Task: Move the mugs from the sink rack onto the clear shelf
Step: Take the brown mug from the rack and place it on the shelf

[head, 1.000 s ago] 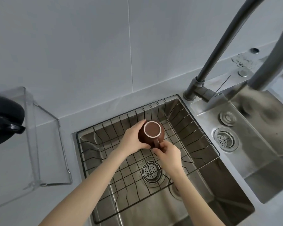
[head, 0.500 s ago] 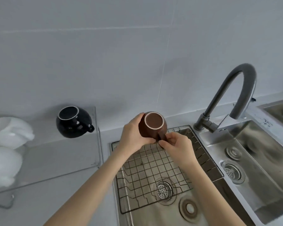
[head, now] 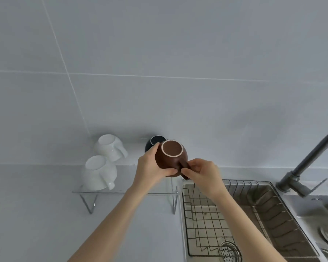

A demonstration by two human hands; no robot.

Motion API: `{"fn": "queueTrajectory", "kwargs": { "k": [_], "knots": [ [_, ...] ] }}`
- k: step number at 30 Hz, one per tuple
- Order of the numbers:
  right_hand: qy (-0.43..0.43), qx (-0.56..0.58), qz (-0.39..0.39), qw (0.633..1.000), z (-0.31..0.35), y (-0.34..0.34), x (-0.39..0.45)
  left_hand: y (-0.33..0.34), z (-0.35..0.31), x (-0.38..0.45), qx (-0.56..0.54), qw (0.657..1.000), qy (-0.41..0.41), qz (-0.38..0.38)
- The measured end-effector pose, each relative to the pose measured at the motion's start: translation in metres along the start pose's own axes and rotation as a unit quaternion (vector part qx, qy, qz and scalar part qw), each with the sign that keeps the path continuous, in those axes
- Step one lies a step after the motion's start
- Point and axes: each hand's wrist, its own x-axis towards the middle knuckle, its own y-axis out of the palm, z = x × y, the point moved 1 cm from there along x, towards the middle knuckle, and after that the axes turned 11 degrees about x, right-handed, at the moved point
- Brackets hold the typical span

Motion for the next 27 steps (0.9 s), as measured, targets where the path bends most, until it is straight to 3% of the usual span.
{"fn": "queueTrajectory", "kwargs": {
  "k": [12,24,27],
  "knots": [
    [0.038,-0.026,0.085,0.995,-0.009,0.053,0.009,-0.012,0.063,-0.018,0.004,0.997,-0.082,-0.013],
    [0.060,-0.006,0.096,0.994,-0.025,0.053,0.010,0.002,0.072,-0.025,0.027,0.996,-0.088,0.002],
    [0.072,0.027,0.091,0.993,-0.028,0.051,0.007,-0.004,0.071,-0.018,0.060,0.994,-0.077,0.048]
  ]
}}
